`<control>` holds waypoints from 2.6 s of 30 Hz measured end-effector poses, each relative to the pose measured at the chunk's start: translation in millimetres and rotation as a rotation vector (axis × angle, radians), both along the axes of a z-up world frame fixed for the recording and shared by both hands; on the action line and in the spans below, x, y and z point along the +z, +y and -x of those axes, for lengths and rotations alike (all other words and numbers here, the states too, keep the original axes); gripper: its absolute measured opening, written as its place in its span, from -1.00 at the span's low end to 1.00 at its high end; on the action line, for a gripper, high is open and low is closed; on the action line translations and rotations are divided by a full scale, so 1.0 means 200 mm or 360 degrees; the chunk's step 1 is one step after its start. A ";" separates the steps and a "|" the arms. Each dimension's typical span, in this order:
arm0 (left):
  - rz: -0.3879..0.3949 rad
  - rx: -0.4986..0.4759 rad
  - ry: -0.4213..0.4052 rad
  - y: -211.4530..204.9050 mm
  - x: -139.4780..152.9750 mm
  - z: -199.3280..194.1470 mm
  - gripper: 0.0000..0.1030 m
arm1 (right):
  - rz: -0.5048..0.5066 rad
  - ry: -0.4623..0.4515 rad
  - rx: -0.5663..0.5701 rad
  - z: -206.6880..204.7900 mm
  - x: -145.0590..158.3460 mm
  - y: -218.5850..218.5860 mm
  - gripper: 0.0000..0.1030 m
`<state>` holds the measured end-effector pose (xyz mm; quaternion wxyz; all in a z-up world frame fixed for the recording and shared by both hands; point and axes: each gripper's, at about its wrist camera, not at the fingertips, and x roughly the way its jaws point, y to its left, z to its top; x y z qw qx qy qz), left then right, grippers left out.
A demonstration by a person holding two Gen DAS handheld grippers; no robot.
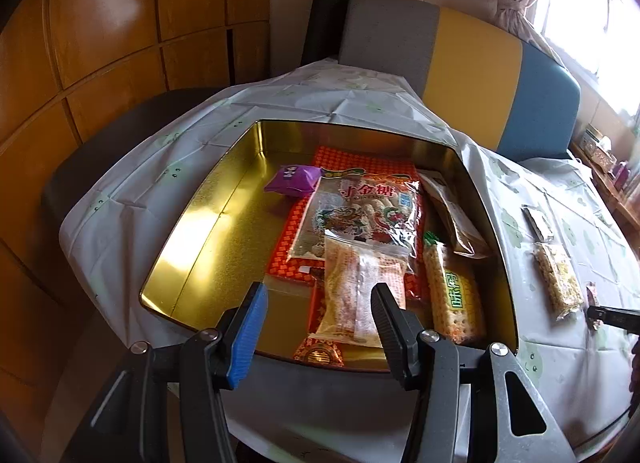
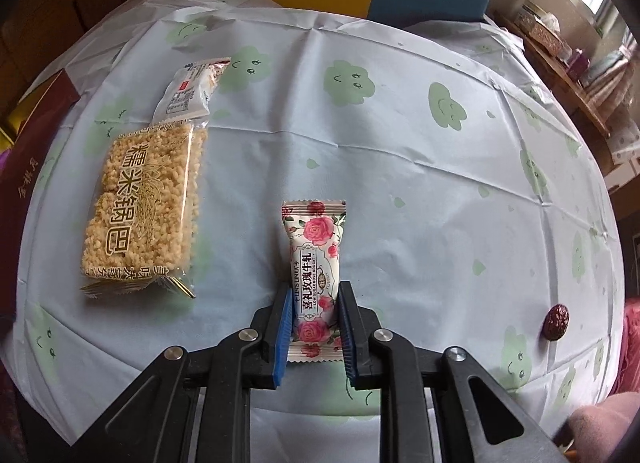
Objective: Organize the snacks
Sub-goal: 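Carry the pink rose candy toward the gold tray with the right tool, then lower the pink rose candy into the tray and open the right tool, then withdraw the right tool from the tray back over the table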
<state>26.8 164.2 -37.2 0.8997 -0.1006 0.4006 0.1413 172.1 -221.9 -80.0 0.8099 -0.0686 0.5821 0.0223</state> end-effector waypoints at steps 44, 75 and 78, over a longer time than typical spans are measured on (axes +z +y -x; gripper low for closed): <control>0.0029 0.0157 0.0016 0.16 -0.07 0.01 0.06 | -0.0717 -0.0015 0.0577 -0.03 0.16 1.47 -0.43; -0.0069 0.0029 0.0003 -0.01 -0.02 0.03 0.07 | -0.0312 -0.0417 0.0285 0.17 0.31 0.58 -0.42; -0.0073 0.0033 0.0018 -0.01 -0.03 0.02 0.06 | -0.0255 -0.0435 0.0221 0.15 0.32 0.44 -0.42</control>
